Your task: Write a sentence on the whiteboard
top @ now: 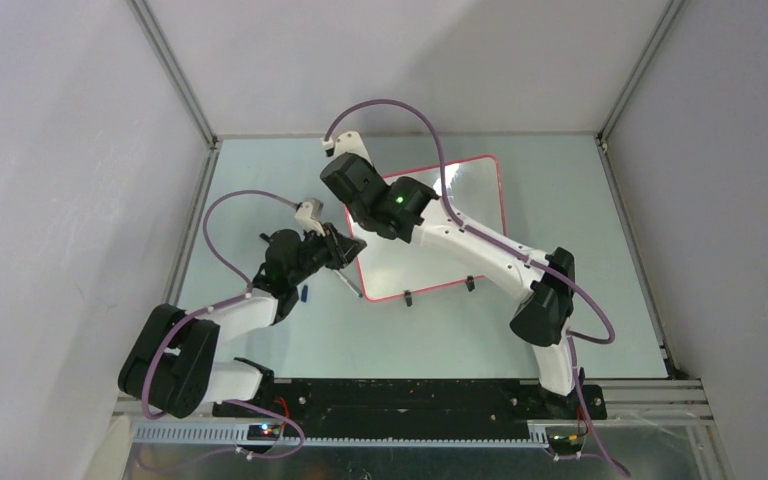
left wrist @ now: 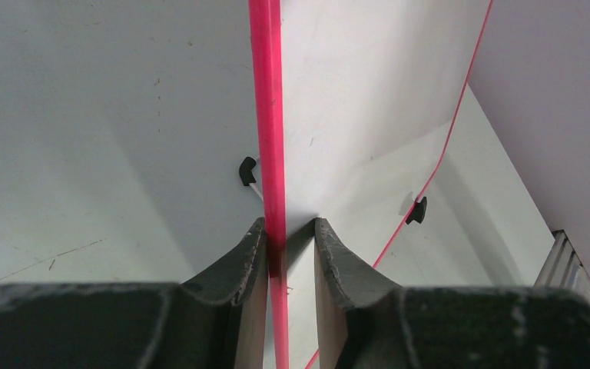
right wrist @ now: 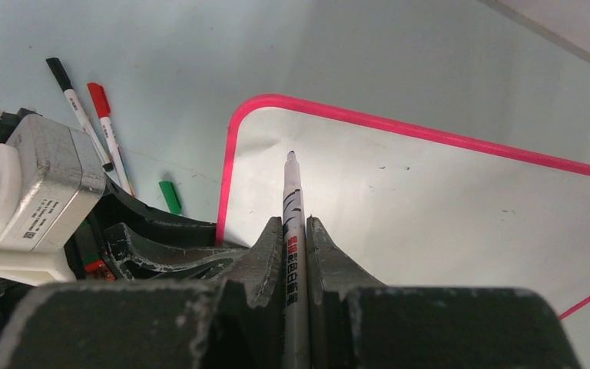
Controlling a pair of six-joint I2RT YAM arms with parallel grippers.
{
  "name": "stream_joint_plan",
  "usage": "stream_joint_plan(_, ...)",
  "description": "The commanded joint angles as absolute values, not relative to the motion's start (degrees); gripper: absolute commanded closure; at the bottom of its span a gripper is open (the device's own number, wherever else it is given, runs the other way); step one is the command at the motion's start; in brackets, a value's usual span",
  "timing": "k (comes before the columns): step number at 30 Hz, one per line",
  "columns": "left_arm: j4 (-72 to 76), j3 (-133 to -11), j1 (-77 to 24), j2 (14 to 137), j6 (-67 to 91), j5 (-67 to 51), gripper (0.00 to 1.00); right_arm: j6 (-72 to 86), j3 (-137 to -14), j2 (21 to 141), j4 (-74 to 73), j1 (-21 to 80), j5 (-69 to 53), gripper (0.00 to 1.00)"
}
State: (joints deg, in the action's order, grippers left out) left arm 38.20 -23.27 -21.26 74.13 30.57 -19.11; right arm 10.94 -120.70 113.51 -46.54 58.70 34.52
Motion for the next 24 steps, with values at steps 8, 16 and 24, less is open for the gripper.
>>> stream_joint_plan(8, 37.00, -24.34, -21.19, 73.60, 28.99, -15.88, 0.76, 11.38, -124.01, 114.31, -45.22, 57.82, 34.82, 1.00)
stream_joint_plan(16, 37.09, -24.27, -21.23, 73.53, 28.93, -16.00, 0.76, 11.30, -123.98, 114.78, -44.29, 57.43, 33.73, 1.00)
stream_joint_plan(24, 37.05, -24.26, -21.26, 73.53, 28.99, -15.98, 0.76, 11.09, -123.98, 115.56, -43.86, 57.28, 33.00, 1.00)
